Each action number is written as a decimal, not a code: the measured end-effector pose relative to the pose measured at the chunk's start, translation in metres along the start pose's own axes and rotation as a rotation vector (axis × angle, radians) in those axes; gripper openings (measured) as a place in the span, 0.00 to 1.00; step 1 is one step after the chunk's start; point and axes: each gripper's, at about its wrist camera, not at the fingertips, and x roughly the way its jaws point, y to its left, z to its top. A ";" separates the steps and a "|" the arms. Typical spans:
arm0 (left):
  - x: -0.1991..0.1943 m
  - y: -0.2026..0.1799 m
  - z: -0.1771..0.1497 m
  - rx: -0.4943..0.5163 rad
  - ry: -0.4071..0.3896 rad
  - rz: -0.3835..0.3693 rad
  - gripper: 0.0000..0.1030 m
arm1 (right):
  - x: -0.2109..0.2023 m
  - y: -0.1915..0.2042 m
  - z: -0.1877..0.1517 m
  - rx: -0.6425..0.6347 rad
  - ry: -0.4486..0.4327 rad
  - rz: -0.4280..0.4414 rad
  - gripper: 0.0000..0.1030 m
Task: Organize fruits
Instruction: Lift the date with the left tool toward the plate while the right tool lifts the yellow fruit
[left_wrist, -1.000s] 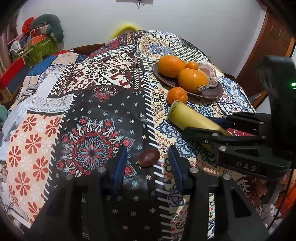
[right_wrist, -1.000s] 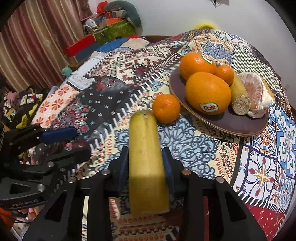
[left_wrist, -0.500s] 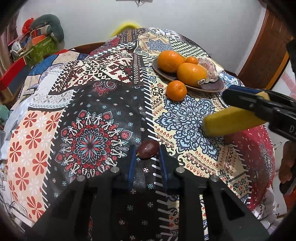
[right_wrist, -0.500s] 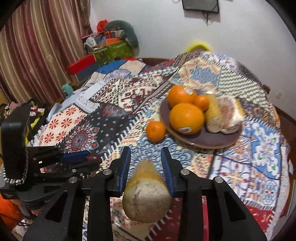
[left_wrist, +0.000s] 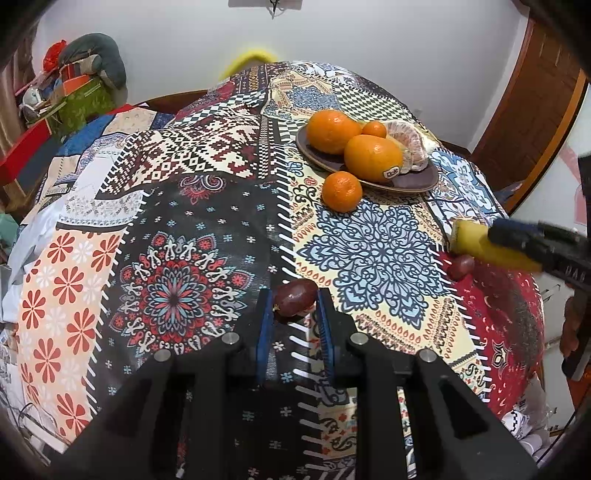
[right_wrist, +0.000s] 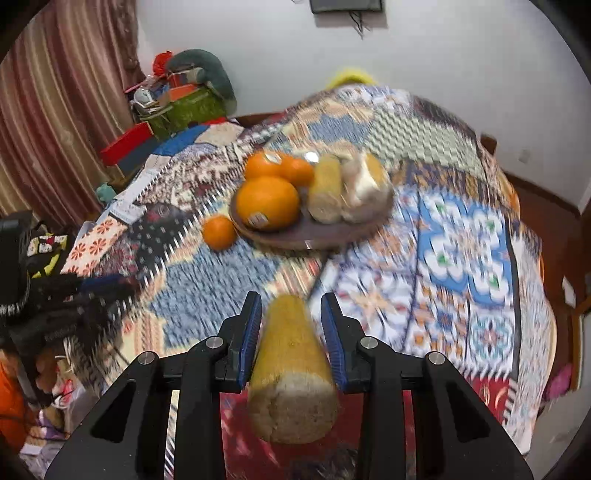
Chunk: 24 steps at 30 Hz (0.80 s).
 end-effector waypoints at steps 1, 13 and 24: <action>0.000 -0.001 0.000 0.001 0.002 -0.003 0.23 | 0.000 -0.004 -0.006 0.005 0.011 0.000 0.24; -0.002 -0.018 0.003 0.028 -0.009 -0.023 0.23 | 0.001 -0.014 -0.026 -0.006 0.088 -0.026 0.36; -0.004 -0.017 0.004 0.025 -0.015 -0.027 0.23 | 0.018 -0.013 -0.033 0.040 0.058 -0.014 0.33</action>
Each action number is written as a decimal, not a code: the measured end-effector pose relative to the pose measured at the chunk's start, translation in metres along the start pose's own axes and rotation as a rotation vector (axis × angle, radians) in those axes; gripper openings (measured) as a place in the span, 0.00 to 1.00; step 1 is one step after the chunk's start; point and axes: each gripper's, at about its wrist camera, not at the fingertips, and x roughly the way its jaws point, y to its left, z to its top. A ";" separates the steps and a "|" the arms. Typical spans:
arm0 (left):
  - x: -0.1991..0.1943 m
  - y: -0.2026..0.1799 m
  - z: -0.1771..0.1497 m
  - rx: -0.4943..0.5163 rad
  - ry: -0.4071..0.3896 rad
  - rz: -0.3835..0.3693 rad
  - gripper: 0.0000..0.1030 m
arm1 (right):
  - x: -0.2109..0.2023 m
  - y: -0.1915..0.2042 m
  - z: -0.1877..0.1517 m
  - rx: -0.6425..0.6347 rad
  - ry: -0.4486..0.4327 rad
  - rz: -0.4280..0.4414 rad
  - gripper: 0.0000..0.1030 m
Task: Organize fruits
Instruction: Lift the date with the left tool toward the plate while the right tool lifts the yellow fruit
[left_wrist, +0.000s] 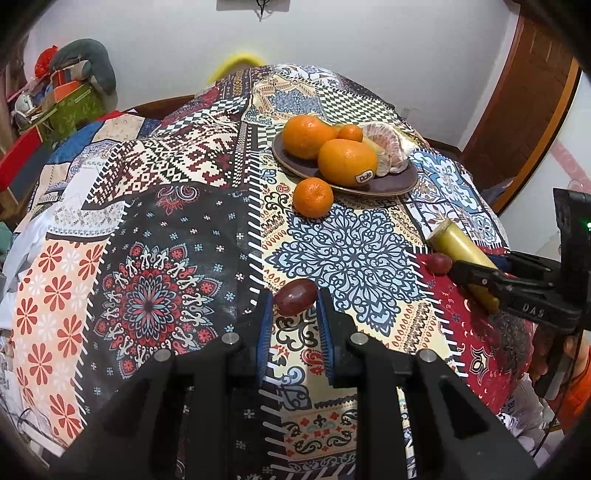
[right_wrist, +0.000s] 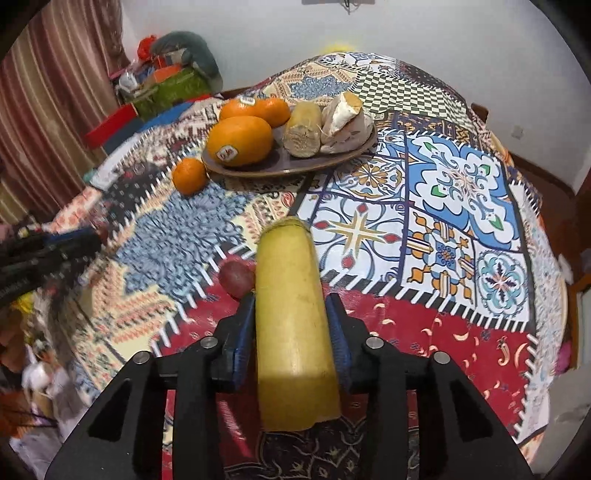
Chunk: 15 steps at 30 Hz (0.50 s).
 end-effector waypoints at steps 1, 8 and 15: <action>-0.001 0.001 0.001 0.000 -0.003 0.001 0.23 | -0.002 -0.002 0.001 0.020 -0.009 0.012 0.33; -0.006 0.004 0.013 -0.016 -0.034 -0.002 0.23 | -0.015 -0.002 0.008 0.019 -0.049 -0.002 0.33; -0.006 -0.005 0.032 0.001 -0.081 0.009 0.23 | -0.030 -0.002 0.024 0.007 -0.108 -0.024 0.33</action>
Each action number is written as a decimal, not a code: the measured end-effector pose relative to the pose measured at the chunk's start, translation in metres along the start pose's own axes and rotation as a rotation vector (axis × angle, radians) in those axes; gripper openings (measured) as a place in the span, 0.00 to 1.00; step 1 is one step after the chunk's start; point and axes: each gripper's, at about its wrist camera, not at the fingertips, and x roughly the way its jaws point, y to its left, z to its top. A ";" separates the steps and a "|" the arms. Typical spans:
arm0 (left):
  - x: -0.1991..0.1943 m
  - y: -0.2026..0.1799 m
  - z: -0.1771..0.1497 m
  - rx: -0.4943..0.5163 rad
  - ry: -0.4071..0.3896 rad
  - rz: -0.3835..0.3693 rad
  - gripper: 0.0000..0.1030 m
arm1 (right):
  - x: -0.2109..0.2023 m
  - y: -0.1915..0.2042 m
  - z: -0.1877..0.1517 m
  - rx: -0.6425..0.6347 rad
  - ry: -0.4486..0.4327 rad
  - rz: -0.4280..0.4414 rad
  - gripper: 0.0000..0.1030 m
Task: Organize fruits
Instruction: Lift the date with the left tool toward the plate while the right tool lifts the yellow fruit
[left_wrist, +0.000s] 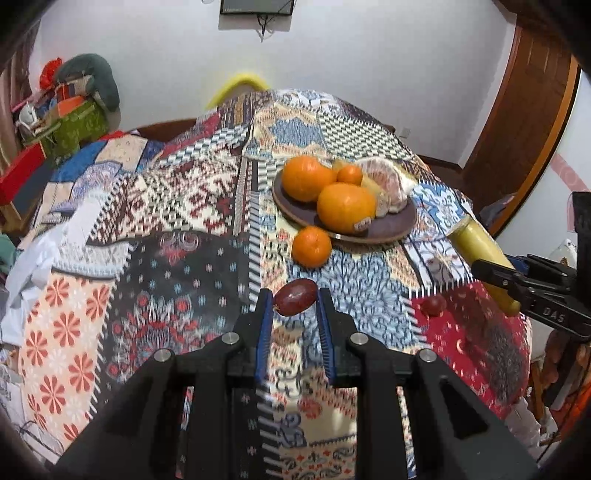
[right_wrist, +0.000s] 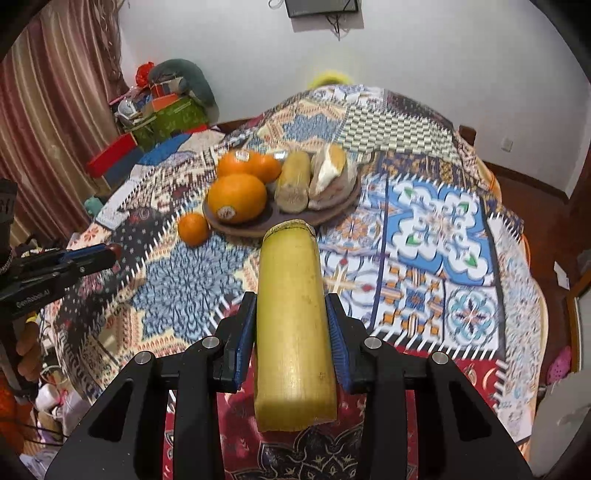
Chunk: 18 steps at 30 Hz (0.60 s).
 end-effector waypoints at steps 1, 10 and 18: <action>0.001 -0.001 0.003 0.000 -0.004 -0.004 0.23 | -0.002 0.000 0.004 0.002 -0.010 0.001 0.33; 0.018 -0.009 0.033 -0.010 -0.036 -0.041 0.23 | -0.012 0.001 0.034 -0.016 -0.087 0.001 0.33; 0.044 -0.012 0.057 0.011 -0.041 -0.037 0.23 | -0.001 0.002 0.064 -0.020 -0.141 0.014 0.33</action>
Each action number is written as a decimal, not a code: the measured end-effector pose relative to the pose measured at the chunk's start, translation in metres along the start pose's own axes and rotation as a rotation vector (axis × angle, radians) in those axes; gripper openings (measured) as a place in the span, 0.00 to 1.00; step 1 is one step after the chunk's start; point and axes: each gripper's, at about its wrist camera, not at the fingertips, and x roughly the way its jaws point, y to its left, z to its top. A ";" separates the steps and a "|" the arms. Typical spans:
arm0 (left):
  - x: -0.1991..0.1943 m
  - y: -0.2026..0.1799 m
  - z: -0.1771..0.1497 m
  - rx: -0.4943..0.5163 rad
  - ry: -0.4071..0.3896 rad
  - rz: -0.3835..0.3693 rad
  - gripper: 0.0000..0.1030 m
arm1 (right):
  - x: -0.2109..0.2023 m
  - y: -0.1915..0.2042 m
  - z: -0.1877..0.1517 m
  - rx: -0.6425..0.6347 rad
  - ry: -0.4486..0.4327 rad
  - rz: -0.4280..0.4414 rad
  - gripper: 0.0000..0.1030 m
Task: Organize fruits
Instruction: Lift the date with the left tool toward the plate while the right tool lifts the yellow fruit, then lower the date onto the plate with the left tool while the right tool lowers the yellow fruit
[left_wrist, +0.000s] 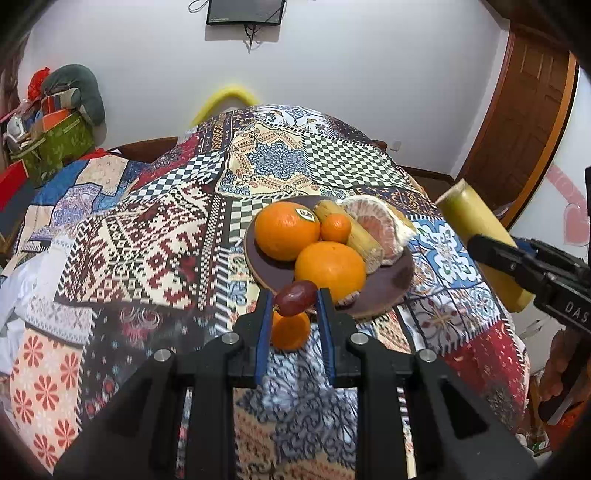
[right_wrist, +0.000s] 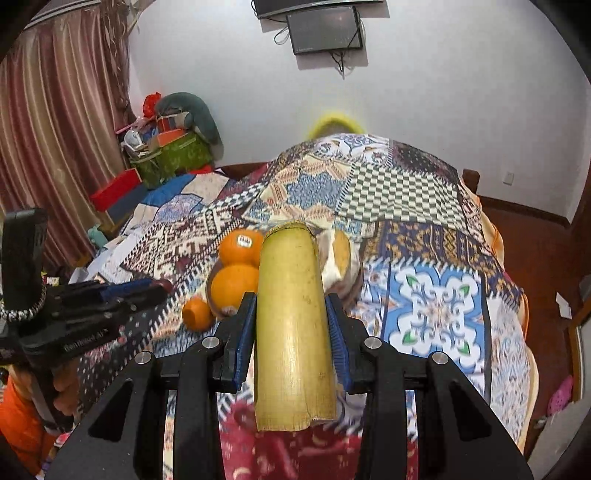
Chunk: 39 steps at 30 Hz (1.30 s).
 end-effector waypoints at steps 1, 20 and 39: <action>0.003 0.001 0.002 -0.002 -0.001 -0.002 0.23 | 0.003 0.000 0.003 0.000 -0.003 0.002 0.33; 0.010 0.051 0.008 0.017 0.039 0.044 0.23 | 0.054 -0.005 0.028 -0.038 0.021 0.012 0.33; 0.081 0.055 0.017 0.007 0.175 0.037 0.26 | 0.058 -0.021 0.021 -0.009 0.051 0.025 0.33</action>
